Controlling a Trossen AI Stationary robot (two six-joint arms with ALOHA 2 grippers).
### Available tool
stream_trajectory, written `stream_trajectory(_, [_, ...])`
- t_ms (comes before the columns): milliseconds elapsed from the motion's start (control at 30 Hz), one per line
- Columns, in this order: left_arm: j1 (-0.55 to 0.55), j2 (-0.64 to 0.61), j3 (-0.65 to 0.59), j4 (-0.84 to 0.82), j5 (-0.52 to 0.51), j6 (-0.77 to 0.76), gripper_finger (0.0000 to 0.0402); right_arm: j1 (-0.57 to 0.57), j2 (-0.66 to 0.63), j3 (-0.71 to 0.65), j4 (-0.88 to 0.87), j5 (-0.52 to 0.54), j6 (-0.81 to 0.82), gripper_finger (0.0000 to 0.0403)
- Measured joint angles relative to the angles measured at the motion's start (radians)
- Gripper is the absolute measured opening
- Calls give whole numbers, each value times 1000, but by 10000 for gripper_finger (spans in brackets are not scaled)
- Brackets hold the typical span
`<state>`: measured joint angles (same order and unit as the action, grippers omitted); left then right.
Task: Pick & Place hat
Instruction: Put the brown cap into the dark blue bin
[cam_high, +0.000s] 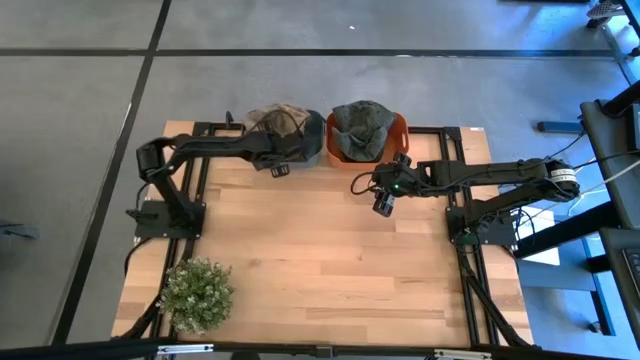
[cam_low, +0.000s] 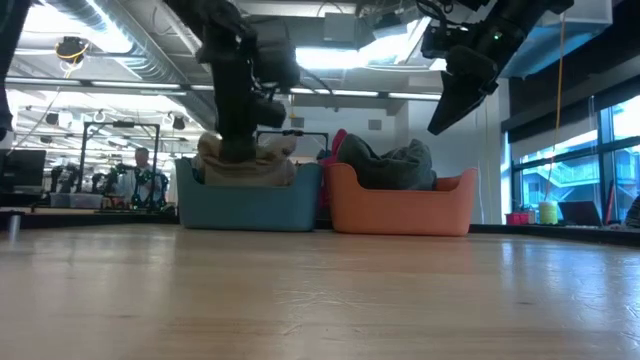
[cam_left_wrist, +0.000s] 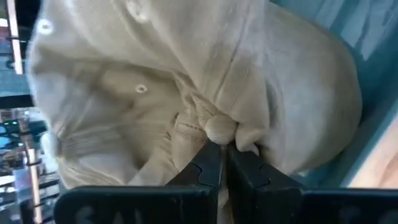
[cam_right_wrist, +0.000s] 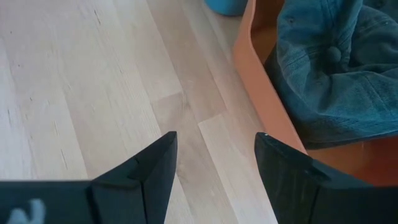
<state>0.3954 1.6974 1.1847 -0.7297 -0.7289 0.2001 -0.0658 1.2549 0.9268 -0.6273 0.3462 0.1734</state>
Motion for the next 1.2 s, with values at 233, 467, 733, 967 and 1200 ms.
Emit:
stream_trajectory(233, [-1,38,0,8,45,8,6,0,0,0,0,0,1,217])
stream_trajectory(467, [-1,6,0,10,-69,34,16,0,0,0,0,0,2,217])
stream_trajectory(733, [-1,-95,0,34,80,69,49,0,0,0,0,0,2,217])
stream_trajectory(967, [-1,-196,0,56,96,56,92,0,0,0,-2,0,2,217])
stream_trajectory(1200, [20,-314,0,69,95,55,132,0,0,0,-4,0,1,217])
